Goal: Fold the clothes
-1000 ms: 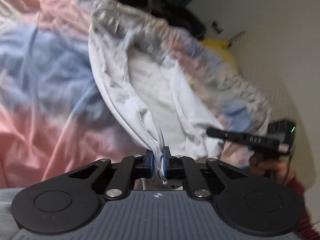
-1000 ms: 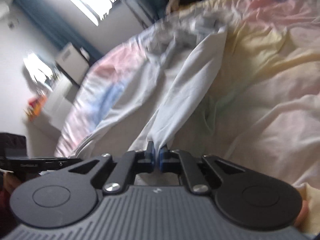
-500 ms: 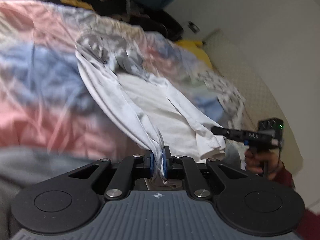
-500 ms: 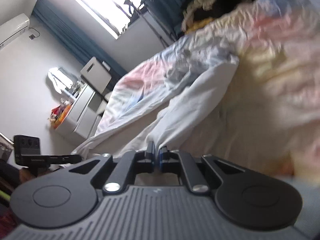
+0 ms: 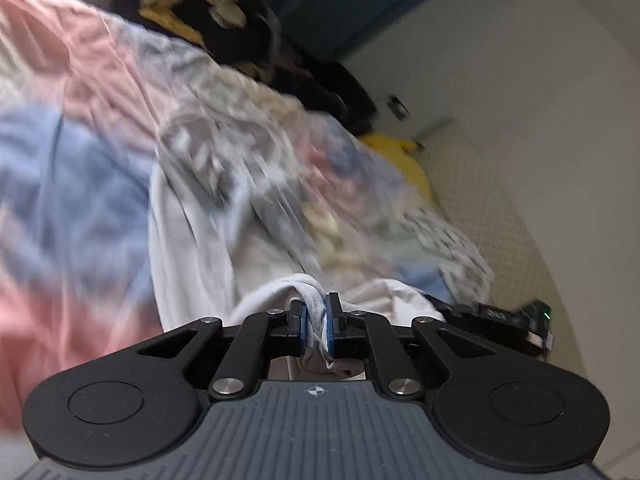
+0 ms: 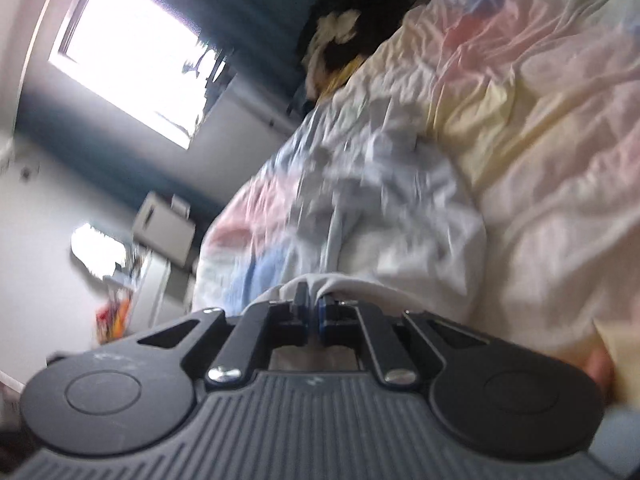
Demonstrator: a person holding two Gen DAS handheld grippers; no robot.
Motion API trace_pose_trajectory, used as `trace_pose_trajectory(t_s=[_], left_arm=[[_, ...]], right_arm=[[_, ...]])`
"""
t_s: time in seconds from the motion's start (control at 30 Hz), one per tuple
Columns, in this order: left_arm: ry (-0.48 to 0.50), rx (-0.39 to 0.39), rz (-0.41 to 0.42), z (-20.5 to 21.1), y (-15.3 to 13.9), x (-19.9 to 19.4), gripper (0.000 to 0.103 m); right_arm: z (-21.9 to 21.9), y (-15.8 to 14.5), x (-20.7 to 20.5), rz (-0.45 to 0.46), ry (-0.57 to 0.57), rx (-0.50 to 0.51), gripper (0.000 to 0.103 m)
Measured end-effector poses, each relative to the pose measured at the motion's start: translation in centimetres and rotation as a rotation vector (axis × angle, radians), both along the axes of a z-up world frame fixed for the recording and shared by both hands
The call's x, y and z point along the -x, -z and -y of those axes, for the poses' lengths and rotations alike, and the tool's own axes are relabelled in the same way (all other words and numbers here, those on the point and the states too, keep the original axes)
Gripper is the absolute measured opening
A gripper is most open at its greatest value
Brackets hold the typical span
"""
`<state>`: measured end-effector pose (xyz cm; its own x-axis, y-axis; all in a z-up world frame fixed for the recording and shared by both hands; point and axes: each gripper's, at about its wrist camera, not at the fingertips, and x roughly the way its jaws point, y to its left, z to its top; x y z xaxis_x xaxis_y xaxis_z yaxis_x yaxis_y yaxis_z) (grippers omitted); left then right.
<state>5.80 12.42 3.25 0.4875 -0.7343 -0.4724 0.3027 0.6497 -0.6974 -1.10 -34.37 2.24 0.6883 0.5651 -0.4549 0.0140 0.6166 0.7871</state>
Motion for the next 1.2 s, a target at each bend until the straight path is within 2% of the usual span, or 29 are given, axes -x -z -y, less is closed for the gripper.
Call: trace_pose_trajectory(t_s=[0.1, 0.2, 0.33, 0.57, 0.67, 0.8, 0.93, 1.03, 1.07, 1.1, 1.17, 1.2], left_arm=[[-0.061, 0.034, -0.015, 0.5, 0.7, -4.7, 0.011], [-0.107, 0.035, -0.037, 1.3, 2.1, -9.4, 0.011], [-0.152, -0.049, -0.07, 3.1, 5.4, -15.2, 0.011], [-0.151, -0.143, -0.148, 5.1, 12.1, -21.7, 0.012], [-0.135, -0.151, -0.156, 5.6, 13.6, -22.8, 0.012], [-0.124, -0.168, -0.13, 5.8, 13.6, -22.9, 0.012], [-0.127, -0.215, -0.069, 6.2, 12.9, -21.7, 0.012], [-0.124, -0.272, -0.016, 7.1, 12.0, -20.9, 0.017], [-0.121, -0.28, 0.0, 7.2, 11.7, -20.6, 0.022], [-0.121, -0.277, 0.01, 7.2, 11.4, -20.2, 0.031], [-0.131, -0.263, 0.034, 7.0, 10.7, -19.3, 0.046], [-0.142, -0.267, 0.057, 7.0, 10.1, -18.6, 0.049]], right_arm=[[1.1, 1.6, -4.5, -0.011, 0.09, -0.087, 0.005], [2.1, 3.7, -8.6, -0.03, 0.174, -0.162, 0.005], [3.2, 7.8, -14.1, -0.111, 0.239, -0.257, 0.005], [4.2, 14.3, -20.7, -0.241, 0.216, -0.221, 0.006], [4.4, 16.3, -21.7, -0.265, 0.199, -0.23, 0.006], [4.5, 17.4, -22.3, -0.287, 0.187, -0.244, 0.006], [4.2, 16.9, -22.2, -0.275, 0.186, -0.222, 0.006], [4.0, 16.4, -21.8, -0.265, 0.195, -0.211, 0.006], [4.0, 16.2, -21.7, -0.259, 0.196, -0.206, 0.007], [4.0, 16.0, -21.5, -0.251, 0.192, -0.198, 0.01], [3.9, 15.4, -21.2, -0.232, 0.184, -0.182, 0.025], [4.0, 14.8, -20.8, -0.214, 0.181, -0.172, 0.042]])
